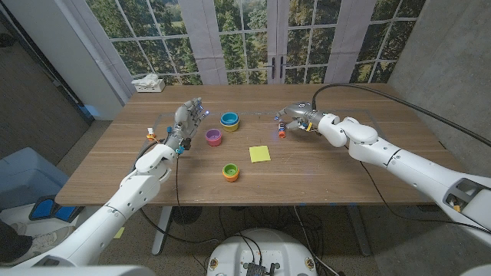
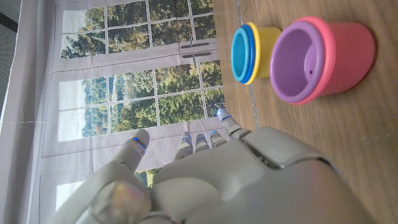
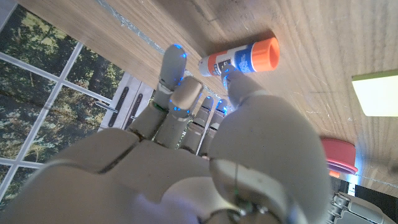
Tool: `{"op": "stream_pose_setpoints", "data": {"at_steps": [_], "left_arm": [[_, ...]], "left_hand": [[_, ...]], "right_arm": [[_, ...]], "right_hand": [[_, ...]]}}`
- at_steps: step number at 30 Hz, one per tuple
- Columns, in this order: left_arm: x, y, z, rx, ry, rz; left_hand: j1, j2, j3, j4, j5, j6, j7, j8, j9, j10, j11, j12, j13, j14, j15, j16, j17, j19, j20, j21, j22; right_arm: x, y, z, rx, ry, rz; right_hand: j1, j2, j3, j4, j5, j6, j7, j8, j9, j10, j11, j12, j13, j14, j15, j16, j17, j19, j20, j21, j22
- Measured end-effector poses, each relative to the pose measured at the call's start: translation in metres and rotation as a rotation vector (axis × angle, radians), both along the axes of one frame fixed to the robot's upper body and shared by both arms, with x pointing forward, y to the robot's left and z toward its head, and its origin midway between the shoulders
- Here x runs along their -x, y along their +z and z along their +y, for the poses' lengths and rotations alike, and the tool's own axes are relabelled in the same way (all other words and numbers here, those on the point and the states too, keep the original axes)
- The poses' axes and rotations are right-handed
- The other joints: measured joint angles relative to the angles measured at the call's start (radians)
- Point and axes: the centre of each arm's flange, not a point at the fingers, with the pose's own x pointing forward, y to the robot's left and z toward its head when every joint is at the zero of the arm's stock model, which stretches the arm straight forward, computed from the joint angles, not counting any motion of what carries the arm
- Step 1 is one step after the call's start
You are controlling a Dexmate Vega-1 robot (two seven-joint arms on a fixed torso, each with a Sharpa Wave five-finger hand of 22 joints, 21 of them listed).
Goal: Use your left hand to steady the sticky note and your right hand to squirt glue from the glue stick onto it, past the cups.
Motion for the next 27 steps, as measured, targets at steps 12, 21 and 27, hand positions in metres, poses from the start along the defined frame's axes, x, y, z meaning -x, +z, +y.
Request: {"op": "stream_pose_setpoints", "data": {"at_steps": [12,21,27], "left_arm": [[-0.001,0.000,0.000,0.003,-0.002,0.006],[-0.001,0.000,0.000,0.006,-0.004,0.011],[-0.002,0.000,0.000,0.008,-0.005,0.012]], "left_hand": [[0.000,0.000,0.000,0.000,0.000,0.004,-0.004,0.000,0.000,0.000,0.000,0.000,0.000,0.000,0.000,0.000,0.000,0.004,-0.004,-0.006,0.000],[0.000,0.000,0.000,0.000,0.000,0.001,-0.006,0.000,0.000,0.000,0.000,0.000,0.000,0.000,0.000,0.000,0.000,0.004,-0.004,-0.010,0.005],[0.000,0.000,0.000,0.000,0.000,0.000,-0.007,0.000,0.000,0.000,0.000,0.000,0.000,0.000,0.000,0.000,0.000,0.004,-0.004,-0.017,0.005]], "right_arm": [[-0.005,-0.008,0.001,0.014,0.003,0.021],[-0.008,-0.015,0.004,0.033,0.012,0.032],[-0.010,-0.019,0.005,0.043,0.016,0.038]], "right_hand": [[0.017,-0.017,-0.009,0.001,0.000,0.004,0.003,0.000,0.000,0.007,0.003,0.000,0.000,0.000,0.000,0.000,0.000,0.000,0.000,0.000,-0.001],[0.025,-0.001,-0.021,0.004,0.000,0.023,-0.002,0.007,0.000,0.027,0.002,0.008,0.000,0.000,0.000,0.000,0.000,-0.003,0.003,0.000,-0.006],[0.025,-0.001,-0.026,0.009,0.000,0.034,-0.002,0.007,0.000,0.043,0.004,0.008,0.005,0.000,0.000,-0.004,0.000,-0.013,0.006,0.000,-0.014]]}}
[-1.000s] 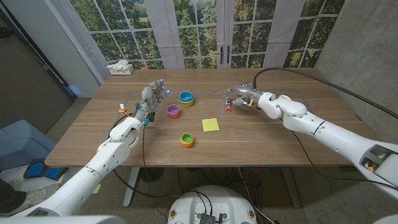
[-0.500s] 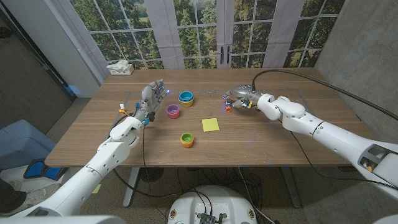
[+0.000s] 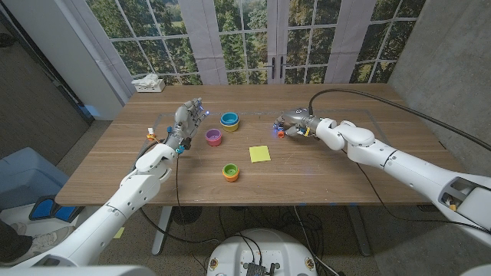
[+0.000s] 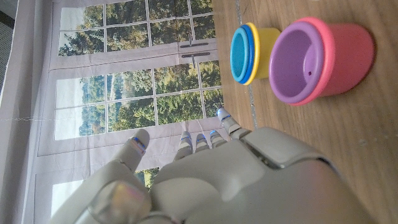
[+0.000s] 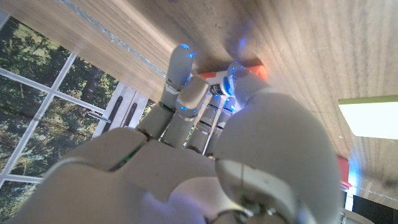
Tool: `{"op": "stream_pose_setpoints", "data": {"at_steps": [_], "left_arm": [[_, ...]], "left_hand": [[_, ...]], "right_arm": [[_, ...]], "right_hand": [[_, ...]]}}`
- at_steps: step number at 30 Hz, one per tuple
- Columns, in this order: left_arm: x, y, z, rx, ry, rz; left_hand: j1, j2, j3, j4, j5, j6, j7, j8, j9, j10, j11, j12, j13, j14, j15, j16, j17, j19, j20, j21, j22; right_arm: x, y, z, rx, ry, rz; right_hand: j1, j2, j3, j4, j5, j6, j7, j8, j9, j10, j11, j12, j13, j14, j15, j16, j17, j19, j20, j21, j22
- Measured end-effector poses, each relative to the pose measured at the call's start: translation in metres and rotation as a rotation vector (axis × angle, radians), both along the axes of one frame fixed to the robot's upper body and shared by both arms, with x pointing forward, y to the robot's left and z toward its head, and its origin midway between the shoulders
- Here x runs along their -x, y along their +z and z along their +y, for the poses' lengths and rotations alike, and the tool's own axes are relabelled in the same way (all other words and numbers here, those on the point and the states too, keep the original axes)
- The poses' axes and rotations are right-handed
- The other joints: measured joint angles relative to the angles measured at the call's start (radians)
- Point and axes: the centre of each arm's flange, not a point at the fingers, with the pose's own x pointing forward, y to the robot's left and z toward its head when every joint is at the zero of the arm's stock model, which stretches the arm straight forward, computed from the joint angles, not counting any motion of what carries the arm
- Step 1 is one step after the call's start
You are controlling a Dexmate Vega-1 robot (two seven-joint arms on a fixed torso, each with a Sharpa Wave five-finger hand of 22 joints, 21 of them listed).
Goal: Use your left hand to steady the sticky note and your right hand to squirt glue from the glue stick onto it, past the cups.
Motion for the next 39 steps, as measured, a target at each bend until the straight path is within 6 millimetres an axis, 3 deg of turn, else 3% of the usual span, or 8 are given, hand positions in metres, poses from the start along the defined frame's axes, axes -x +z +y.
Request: {"op": "stream_pose_setpoints", "data": {"at_steps": [13,21,24,30,33,34,39], "left_arm": [[0.000,0.000,0.001,0.000,0.000,0.003],[-0.001,0.002,0.001,-0.002,-0.001,0.003],[-0.002,0.002,0.002,-0.004,-0.001,0.003],[-0.003,0.004,0.003,-0.005,-0.001,0.003],[-0.004,0.005,0.003,-0.007,-0.004,0.004],[-0.004,0.005,0.003,-0.008,-0.005,0.004],[-0.005,0.006,0.002,-0.011,-0.008,0.005]], "left_hand": [[0.000,0.000,0.000,0.000,0.000,0.000,0.000,0.000,0.000,0.000,0.000,0.000,0.000,0.000,0.000,0.000,0.000,0.004,-0.004,0.000,0.000],[0.000,0.000,0.000,0.000,0.000,0.000,0.000,0.000,0.000,0.000,0.000,0.000,0.000,0.000,0.000,0.000,0.000,0.004,-0.004,-0.008,0.000],[0.000,0.000,0.000,0.000,0.000,0.000,0.000,0.000,0.000,0.000,0.000,0.000,0.000,0.000,0.000,0.000,0.000,0.003,-0.004,-0.008,0.000],[0.000,0.000,-0.004,-0.004,0.000,0.000,0.000,0.000,0.000,0.000,0.000,0.000,0.000,0.000,0.000,-0.005,0.000,0.003,-0.004,-0.015,0.000],[0.000,0.000,-0.004,-0.004,0.000,0.000,0.000,0.000,0.000,0.000,0.000,0.000,0.000,0.000,0.000,-0.005,0.000,0.007,0.000,-0.015,0.000],[0.000,0.000,-0.004,-0.004,0.000,0.000,0.000,0.000,0.000,0.000,0.000,0.000,0.000,0.000,0.000,-0.005,0.000,0.007,0.000,-0.015,0.000],[0.000,0.000,-0.004,-0.004,0.000,0.000,0.000,0.000,0.000,0.000,0.000,0.000,0.000,0.000,0.000,-0.005,0.000,0.007,0.000,-0.015,0.000]], "right_arm": [[-0.004,-0.006,0.002,0.008,0.004,0.003],[-0.007,-0.008,0.003,0.007,0.012,0.005],[-0.009,-0.010,0.004,0.004,0.017,0.010],[-0.010,-0.013,0.005,0.002,0.032,0.009],[-0.013,-0.018,0.004,0.004,0.037,0.012],[-0.013,-0.019,0.004,0.004,0.041,0.009],[-0.014,-0.022,0.005,0.007,0.051,-0.009]], "right_hand": [[-0.010,-0.008,-0.033,0.014,0.000,0.067,0.020,0.016,0.000,0.047,0.011,0.000,0.000,-0.009,0.002,-0.004,0.000,-0.001,0.002,0.000,-0.018],[-0.017,-0.001,-0.043,0.012,0.000,0.163,0.059,0.041,0.000,0.121,0.071,0.018,0.003,-0.009,0.002,-0.004,0.000,0.006,0.001,0.000,-0.017],[0.000,0.016,-0.040,0.002,0.000,0.202,0.076,0.048,0.000,0.153,0.085,0.024,0.006,-0.009,0.002,-0.004,0.000,0.006,0.001,0.000,-0.011],[0.030,0.017,-0.043,-0.001,0.000,0.301,0.129,0.072,0.001,0.267,0.131,0.062,0.037,-0.009,0.002,-0.004,0.000,-0.003,0.003,-0.001,-0.004],[0.057,0.023,-0.036,-0.011,0.000,0.327,0.127,0.092,0.009,0.308,0.151,0.080,0.060,-0.013,-0.002,-0.004,0.000,-0.020,0.005,0.003,0.010],[0.076,0.025,-0.033,-0.014,-0.001,0.339,0.139,0.095,0.010,0.311,0.153,0.090,0.074,-0.013,-0.002,-0.004,0.000,-0.023,0.009,0.003,0.017],[0.106,0.039,-0.027,-0.008,-0.004,0.340,0.139,0.110,0.016,0.311,0.154,0.090,0.082,-0.016,-0.005,-0.007,0.000,-0.023,0.009,0.003,0.026]]}}
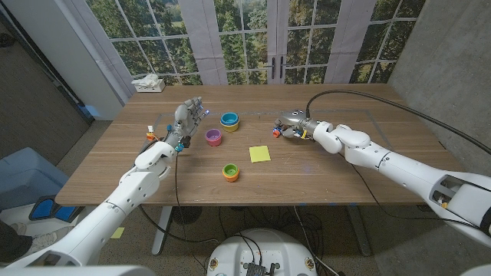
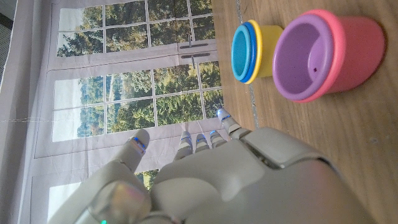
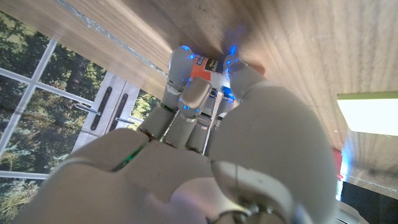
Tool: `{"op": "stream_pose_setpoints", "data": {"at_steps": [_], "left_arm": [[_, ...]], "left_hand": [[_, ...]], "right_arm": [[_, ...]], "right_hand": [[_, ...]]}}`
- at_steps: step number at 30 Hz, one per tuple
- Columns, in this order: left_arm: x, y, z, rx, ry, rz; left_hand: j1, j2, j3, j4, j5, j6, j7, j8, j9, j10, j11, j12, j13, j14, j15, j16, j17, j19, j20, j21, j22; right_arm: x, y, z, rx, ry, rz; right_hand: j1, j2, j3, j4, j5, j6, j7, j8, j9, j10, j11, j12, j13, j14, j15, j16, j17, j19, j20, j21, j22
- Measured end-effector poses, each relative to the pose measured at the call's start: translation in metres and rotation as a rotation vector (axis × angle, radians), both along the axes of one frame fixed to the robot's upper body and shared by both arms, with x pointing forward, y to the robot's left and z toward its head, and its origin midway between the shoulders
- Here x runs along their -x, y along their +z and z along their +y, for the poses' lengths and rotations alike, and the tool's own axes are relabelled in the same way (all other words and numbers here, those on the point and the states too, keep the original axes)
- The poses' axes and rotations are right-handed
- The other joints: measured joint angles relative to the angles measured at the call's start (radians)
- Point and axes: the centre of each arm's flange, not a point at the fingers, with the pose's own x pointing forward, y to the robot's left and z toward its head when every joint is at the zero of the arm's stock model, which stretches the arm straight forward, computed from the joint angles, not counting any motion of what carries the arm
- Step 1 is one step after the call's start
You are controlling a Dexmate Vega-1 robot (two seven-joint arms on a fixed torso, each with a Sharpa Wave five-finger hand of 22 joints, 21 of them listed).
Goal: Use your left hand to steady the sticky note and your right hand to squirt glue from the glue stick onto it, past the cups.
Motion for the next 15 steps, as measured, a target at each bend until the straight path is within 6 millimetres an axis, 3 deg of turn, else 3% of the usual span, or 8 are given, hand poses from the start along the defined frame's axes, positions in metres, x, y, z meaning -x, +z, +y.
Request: {"op": "stream_pose_setpoints", "data": {"at_steps": [5,10,15], "left_arm": [[-0.0003,0.0001,-0.0005,-0.001,-0.001,0.001],[-0.0003,0.0001,-0.0008,-0.001,-0.002,0.001],[-0.0001,-0.0003,-0.0012,-0.002,-0.002,0.001]], "left_hand": [[0.000,0.000,0.000,0.000,0.000,0.000,0.000,0.000,0.000,0.000,0.000,0.000,0.000,0.000,0.000,0.000,0.000,0.000,0.000,-0.006,0.000],[0.000,0.000,0.000,0.000,0.000,0.000,0.000,0.000,0.000,0.000,0.000,0.000,0.000,0.000,0.000,0.000,0.000,0.000,0.000,-0.010,0.000],[0.000,0.000,-0.003,-0.003,0.000,0.000,0.000,0.000,0.000,0.000,0.000,0.000,0.000,0.000,0.000,0.000,0.000,0.000,0.000,-0.013,0.000]], "right_arm": [[0.0009,-0.0009,-0.0001,-0.009,0.014,-0.025],[0.0028,-0.0028,-0.0023,-0.034,0.027,-0.049],[0.0058,-0.0015,-0.0056,-0.077,0.046,-0.082]], "right_hand": [[0.000,0.000,0.000,0.000,0.000,0.000,0.000,0.008,0.010,0.000,0.000,0.000,0.000,0.000,0.000,0.000,0.002,0.001,0.000,0.000,-0.011],[0.000,0.000,-0.016,0.016,-0.004,0.000,0.000,0.011,0.030,0.000,0.000,0.000,0.001,0.022,0.004,0.002,-0.001,0.051,-0.015,0.000,-0.033],[0.000,0.000,-0.018,0.018,-0.005,0.000,0.000,0.011,0.050,0.000,0.000,0.002,0.051,0.015,0.002,-0.029,-0.024,0.054,-0.018,-0.025,-0.062]]}}
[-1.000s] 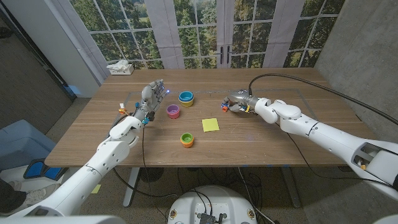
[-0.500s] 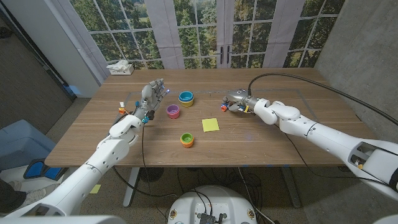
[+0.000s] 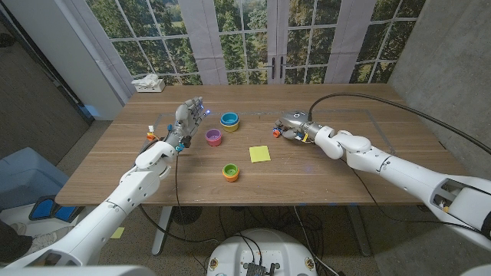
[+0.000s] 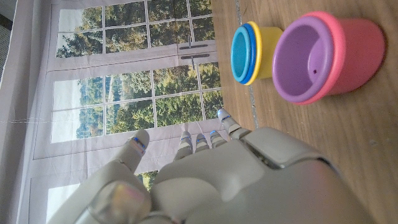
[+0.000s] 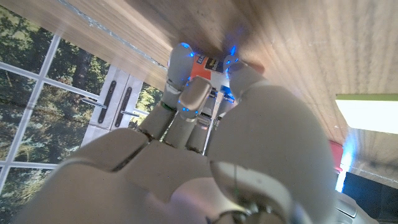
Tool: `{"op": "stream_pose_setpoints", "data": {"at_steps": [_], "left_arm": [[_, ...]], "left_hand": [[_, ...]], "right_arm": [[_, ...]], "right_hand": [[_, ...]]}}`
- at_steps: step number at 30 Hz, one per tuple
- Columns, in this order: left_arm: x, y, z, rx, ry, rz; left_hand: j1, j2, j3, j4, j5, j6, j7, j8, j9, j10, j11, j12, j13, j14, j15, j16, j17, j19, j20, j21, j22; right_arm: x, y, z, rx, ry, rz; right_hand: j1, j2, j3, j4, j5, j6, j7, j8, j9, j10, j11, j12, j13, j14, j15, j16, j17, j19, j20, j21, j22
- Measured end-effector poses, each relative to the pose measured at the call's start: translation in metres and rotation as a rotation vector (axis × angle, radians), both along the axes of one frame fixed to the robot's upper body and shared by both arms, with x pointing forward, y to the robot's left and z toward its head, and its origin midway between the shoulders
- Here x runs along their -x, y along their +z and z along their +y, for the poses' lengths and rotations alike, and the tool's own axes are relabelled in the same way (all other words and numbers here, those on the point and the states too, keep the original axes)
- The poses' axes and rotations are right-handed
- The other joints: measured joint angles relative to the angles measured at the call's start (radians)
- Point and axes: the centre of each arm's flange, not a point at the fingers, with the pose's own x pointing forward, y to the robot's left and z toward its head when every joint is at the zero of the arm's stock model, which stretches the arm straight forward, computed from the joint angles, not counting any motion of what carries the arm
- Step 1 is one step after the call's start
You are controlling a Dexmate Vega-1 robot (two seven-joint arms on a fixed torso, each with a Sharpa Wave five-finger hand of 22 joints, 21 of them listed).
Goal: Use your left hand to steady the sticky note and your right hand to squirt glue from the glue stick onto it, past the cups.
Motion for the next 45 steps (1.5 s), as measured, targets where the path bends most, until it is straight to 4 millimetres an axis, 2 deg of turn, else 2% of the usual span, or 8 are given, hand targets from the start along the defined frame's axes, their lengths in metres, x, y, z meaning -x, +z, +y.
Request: {"op": "stream_pose_setpoints", "data": {"at_steps": [3,8,12,18,25,32,38,45], "left_arm": [[0.000,0.000,0.000,0.000,0.000,0.000],[0.000,0.000,0.000,-0.002,0.000,-0.003],[0.000,0.001,0.000,-0.003,0.000,-0.004],[-0.001,0.002,0.000,-0.003,-0.002,-0.006],[-0.002,0.003,-0.001,-0.005,-0.005,-0.008],[-0.003,0.004,-0.002,-0.010,-0.007,-0.013],[-0.002,0.005,-0.003,-0.020,0.005,-0.032],[-0.001,0.006,-0.005,-0.049,0.033,-0.045]], "left_hand": [[0.000,0.000,0.000,0.000,0.000,0.000,0.000,0.000,0.000,-0.004,-0.004,0.000,0.000,0.000,0.000,0.000,0.000,0.000,0.000,0.000,0.000],[0.000,0.000,0.000,0.000,0.000,0.000,0.000,0.000,0.000,-0.004,-0.004,0.000,0.000,0.000,0.000,0.000,0.000,0.004,0.004,-0.004,0.000],[0.000,0.000,0.000,0.000,0.000,-0.004,-0.004,0.000,0.000,-0.004,-0.004,0.000,0.000,0.000,0.000,0.000,-0.004,0.004,0.004,-0.007,0.000],[0.000,0.000,0.000,0.000,0.000,-0.005,-0.005,0.000,0.000,-0.004,-0.004,0.000,0.000,0.000,0.000,0.000,-0.005,0.004,0.004,-0.007,0.000],[0.000,0.000,0.002,-0.007,0.000,-0.005,-0.005,0.000,0.000,-0.004,-0.004,0.000,0.000,0.000,0.000,0.000,-0.005,0.009,-0.002,-0.011,0.000],[0.000,0.000,0.003,-0.009,0.000,-0.005,-0.005,0.000,0.000,-0.003,-0.004,0.000,0.000,0.000,0.000,0.000,-0.005,0.009,-0.002,-0.015,0.000],[0.036,0.015,0.015,-0.072,-0.004,0.040,-0.018,0.004,0.000,0.054,-0.018,0.007,0.000,0.043,0.000,0.000,-0.010,0.057,0.000,-0.031,0.000],[0.045,0.018,0.021,-0.089,-0.005,0.049,-0.027,0.007,0.000,0.067,-0.020,0.007,0.000,0.054,0.004,0.000,-0.010,0.064,0.004,-0.037,0.000]], "right_arm": [[0.002,-0.001,-0.001,-0.019,0.010,-0.011],[0.004,0.004,-0.005,-0.060,0.024,-0.046],[0.006,0.007,-0.007,-0.085,0.038,-0.065],[0.008,0.010,-0.011,-0.125,0.054,-0.094],[0.010,0.014,-0.015,-0.165,0.070,-0.126],[0.012,0.015,-0.019,-0.210,0.078,-0.148],[0.017,0.014,-0.021,-0.257,0.088,-0.162],[0.022,0.011,-0.022,-0.309,0.098,-0.176]], "right_hand": [[0.000,0.000,0.006,-0.006,-0.004,0.000,0.000,0.040,0.018,0.003,0.003,0.030,0.012,-0.017,0.000,-0.198,-0.160,0.000,0.000,-0.050,-0.019],[0.000,0.000,0.017,-0.017,-0.004,0.000,0.000,0.051,0.020,0.003,0.003,0.030,0.012,0.030,-0.001,-0.587,-0.559,0.048,-0.008,-0.071,-0.018],[0.000,0.000,0.032,-0.032,-0.002,0.000,0.000,0.055,0.015,0.003,0.003,0.030,0.012,0.023,-0.013,-0.766,-0.728,0.079,-0.022,-0.036,-0.007],[0.000,0.000,0.036,-0.036,-0.002,0.000,0.000,0.055,0.010,0.003,0.003,0.022,0.013,-0.025,-0.004,-0.861,-0.807,0.081,-0.025,-0.018,-0.003],[0.000,-0.001,0.036,-0.036,-0.002,0.000,0.000,0.055,0.014,0.003,0.003,0.002,0.087,-0.042,0.007,-0.909,-0.852,-0.011,-0.002,-0.055,-0.017],[0.021,-0.022,0.036,-0.036,-0.003,0.016,-0.016,0.054,0.014,0.003,0.003,-0.007,0.117,-0.049,0.011,-0.919,-0.868,-0.046,0.013,-0.072,-0.019],[0.027,-0.027,0.036,-0.036,-0.003,0.025,-0.015,0.054,0.010,0.016,-0.009,-0.015,0.125,-0.048,0.012,-0.926,-0.875,-0.049,0.016,-0.079,-0.019],[0.033,-0.033,0.036,-0.036,-0.003,0.030,-0.019,0.053,0.009,0.016,-0.009,-0.018,0.125,-0.039,0.009,-0.927,-0.882,-0.056,0.016,-0.079,-0.019]]}}
